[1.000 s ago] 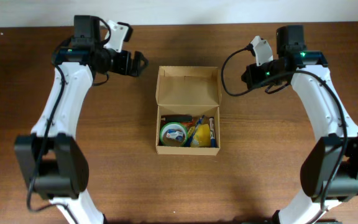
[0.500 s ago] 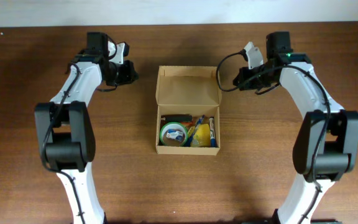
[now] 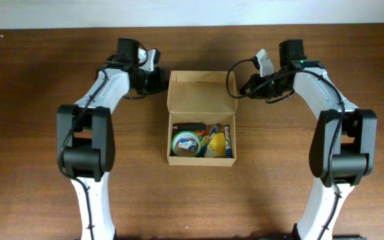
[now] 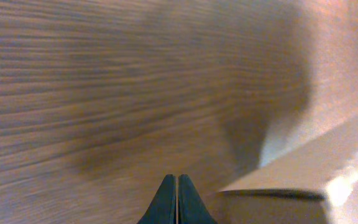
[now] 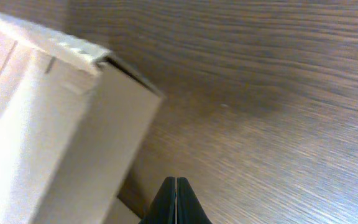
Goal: Pack container
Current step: 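Move both grippers to the box lid's left and right edges, then push the lid down with both grippers to close the box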
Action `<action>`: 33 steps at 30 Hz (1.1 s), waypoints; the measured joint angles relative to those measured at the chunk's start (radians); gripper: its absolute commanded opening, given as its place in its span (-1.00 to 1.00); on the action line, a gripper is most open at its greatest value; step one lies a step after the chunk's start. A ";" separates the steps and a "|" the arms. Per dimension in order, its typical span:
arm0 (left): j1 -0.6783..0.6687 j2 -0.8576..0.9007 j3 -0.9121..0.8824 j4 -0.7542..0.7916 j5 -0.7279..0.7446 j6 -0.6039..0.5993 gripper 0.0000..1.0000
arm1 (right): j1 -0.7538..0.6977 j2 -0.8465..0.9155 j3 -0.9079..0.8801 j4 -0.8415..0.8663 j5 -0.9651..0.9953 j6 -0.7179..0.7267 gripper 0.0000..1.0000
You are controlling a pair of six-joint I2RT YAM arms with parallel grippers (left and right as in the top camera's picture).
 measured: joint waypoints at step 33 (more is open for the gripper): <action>0.001 -0.069 0.169 -0.220 0.161 0.153 -0.96 | -0.005 -0.082 0.000 0.006 -0.379 -0.035 -0.92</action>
